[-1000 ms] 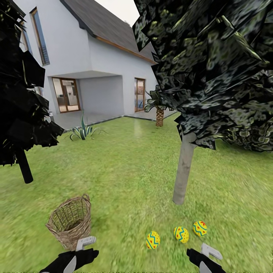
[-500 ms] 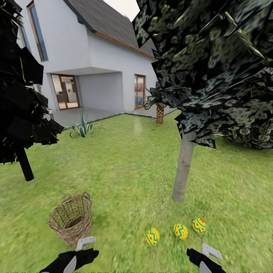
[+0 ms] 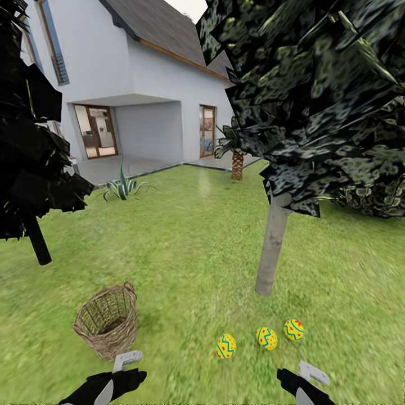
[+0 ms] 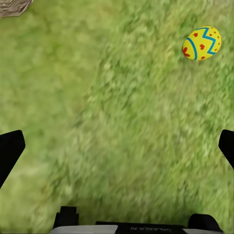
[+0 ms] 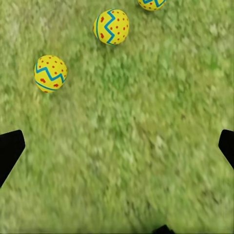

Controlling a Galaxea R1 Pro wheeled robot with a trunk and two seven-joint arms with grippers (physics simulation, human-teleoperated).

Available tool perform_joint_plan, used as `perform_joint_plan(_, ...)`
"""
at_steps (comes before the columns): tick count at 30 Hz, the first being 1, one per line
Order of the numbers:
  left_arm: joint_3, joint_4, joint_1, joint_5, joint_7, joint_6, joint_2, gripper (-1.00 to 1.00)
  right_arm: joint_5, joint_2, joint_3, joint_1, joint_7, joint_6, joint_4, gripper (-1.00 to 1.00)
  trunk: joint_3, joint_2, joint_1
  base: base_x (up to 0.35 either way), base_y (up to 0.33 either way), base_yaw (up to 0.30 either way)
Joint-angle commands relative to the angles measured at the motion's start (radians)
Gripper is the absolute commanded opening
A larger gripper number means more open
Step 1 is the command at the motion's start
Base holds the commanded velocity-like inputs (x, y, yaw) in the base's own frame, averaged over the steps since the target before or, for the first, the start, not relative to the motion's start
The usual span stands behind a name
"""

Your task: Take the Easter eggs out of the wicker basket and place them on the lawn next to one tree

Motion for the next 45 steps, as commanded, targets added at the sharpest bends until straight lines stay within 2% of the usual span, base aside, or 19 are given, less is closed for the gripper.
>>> perform_joint_plan(1, 0.009, -0.002, -0.001, -0.010, -0.006, 0.006, 0.000, 1.00, -0.002, 0.000, -0.003, 0.000, -0.002, 0.004, -0.002, 1.00, 0.000, 0.006, -0.004, 0.000, 0.000, 0.000)
perform_joint_plan(12, 0.009, -0.002, -0.001, -0.010, -0.006, 0.006, -0.002, 1.00, -0.001, 0.000, -0.003, 0.000, -0.002, 0.001, -0.002, 1.00, 0.018, 0.083, -0.046, 0.000, 0.000, 0.000)
perform_joint_plan(28, 0.009, -0.002, -0.001, -0.011, -0.006, 0.006, -0.002, 1.00, -0.001, 0.000, -0.003, 0.000, -0.002, 0.001, -0.002, 1.00, 0.066, 0.194, -0.107, 0.000, 0.000, 0.000)
perform_joint_plan(45, 0.009, -0.002, -0.001, -0.013, -0.005, 0.007, -0.001, 1.00, -0.002, 0.006, -0.001, 0.000, -0.003, 0.003, 0.000, 1.00, 0.066, 0.194, -0.107, 0.000, 0.000, 0.000)
